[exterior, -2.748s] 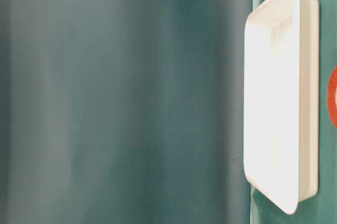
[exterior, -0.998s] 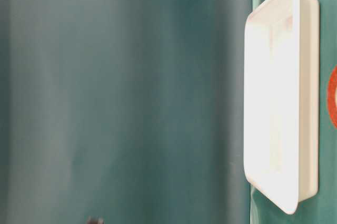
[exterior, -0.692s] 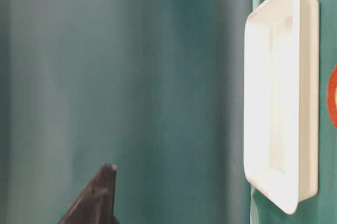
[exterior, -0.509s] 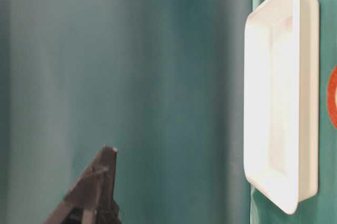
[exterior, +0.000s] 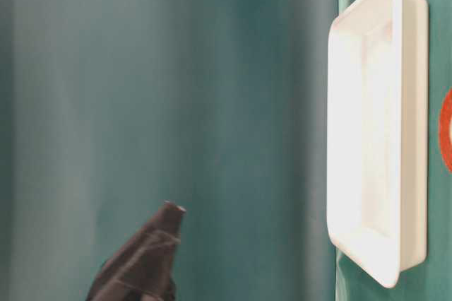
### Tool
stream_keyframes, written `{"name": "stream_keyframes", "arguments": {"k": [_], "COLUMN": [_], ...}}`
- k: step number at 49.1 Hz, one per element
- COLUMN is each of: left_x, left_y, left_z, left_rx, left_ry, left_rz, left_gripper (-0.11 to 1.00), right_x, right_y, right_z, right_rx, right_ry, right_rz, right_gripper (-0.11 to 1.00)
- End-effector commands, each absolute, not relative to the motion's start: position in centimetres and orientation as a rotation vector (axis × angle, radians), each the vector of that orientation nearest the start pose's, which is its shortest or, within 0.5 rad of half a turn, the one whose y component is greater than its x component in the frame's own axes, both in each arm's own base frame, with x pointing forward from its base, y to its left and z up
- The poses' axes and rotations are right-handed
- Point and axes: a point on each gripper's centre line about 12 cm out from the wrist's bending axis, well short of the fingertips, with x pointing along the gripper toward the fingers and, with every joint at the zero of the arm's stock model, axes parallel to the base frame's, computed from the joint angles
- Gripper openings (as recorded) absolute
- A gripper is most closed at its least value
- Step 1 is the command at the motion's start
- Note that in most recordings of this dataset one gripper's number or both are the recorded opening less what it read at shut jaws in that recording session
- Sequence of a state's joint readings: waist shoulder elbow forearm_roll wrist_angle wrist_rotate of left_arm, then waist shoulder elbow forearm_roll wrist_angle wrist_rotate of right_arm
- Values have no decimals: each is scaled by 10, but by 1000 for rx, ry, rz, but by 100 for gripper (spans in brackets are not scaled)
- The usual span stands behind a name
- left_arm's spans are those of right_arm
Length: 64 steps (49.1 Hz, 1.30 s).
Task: Pick up the tape from a random location and place it into the white case.
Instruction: 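Move the left gripper over the white tape roll and lower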
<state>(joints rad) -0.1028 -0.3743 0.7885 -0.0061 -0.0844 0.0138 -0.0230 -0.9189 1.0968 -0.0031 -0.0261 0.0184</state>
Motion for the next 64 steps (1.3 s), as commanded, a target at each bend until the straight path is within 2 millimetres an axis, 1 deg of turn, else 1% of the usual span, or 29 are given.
{"name": "stream_keyframes", "arguments": {"k": [1, 15, 25, 35, 41, 64], "left_x": [335, 344, 352, 355, 358, 358], "left_y": [-38, -41, -43, -44, -44, -47], "left_z": [278, 271, 271, 265, 264, 264], "left_rx": [22, 16, 24, 32, 37, 41], "left_ry": [368, 688, 807, 933, 977, 985], "left_rz": [-111, -108, -109, -107, -107, -112], "left_gripper": [99, 99, 99, 99, 99, 99], "right_x": [213, 212, 212, 213, 212, 212], "right_y": [-5, -5, -5, -5, -5, -5], "right_z": [296, 294, 294, 295, 295, 295], "right_rx": [18, 17, 20, 20, 19, 20], "right_ry": [130, 147, 149, 159, 164, 164], "right_rz": [-24, -26, -24, -26, -24, -24], "right_gripper": [91, 91, 91, 91, 91, 91]}}
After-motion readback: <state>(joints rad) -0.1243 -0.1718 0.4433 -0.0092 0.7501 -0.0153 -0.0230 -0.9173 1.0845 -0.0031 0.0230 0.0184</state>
